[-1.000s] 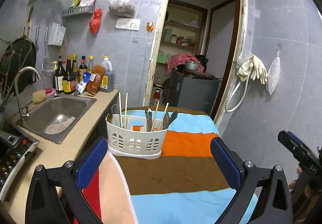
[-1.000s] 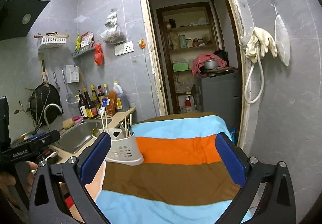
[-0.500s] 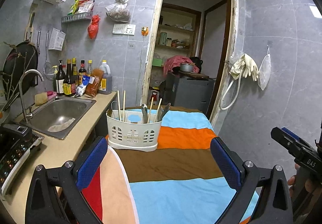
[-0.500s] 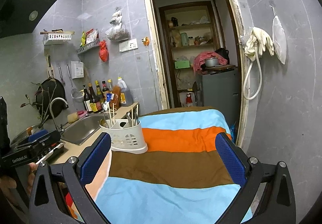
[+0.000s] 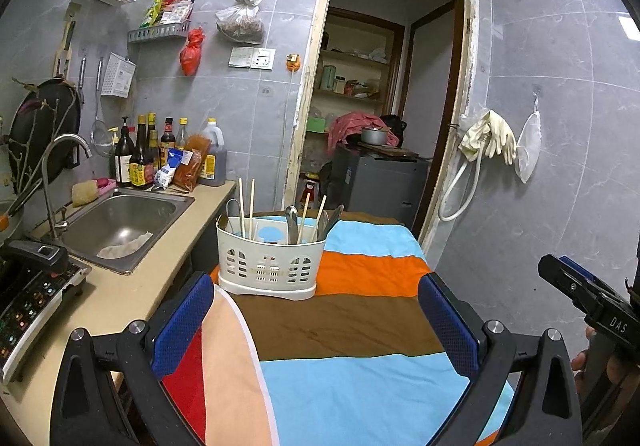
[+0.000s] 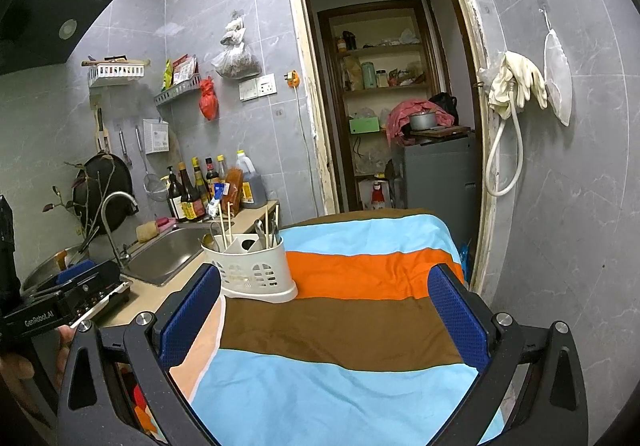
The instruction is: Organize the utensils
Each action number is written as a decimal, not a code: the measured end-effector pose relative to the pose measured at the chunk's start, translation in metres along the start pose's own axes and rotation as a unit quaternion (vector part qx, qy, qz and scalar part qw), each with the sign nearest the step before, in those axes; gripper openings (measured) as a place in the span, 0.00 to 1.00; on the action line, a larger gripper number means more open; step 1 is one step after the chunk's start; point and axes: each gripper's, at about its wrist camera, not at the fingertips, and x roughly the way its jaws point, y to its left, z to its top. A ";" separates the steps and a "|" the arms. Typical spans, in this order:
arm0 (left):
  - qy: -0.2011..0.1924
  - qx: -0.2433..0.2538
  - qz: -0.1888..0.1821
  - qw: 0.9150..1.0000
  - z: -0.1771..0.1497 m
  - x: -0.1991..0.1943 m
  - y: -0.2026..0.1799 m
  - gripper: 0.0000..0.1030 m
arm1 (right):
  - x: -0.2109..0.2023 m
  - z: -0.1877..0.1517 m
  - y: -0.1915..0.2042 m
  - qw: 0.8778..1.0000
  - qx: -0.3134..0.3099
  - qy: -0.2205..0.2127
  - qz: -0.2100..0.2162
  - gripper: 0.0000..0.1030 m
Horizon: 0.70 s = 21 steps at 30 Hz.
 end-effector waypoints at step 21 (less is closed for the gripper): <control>0.001 0.000 0.001 1.000 0.001 0.000 0.004 1.00 | 0.000 -0.001 0.005 1.000 0.000 0.003 0.000 0.99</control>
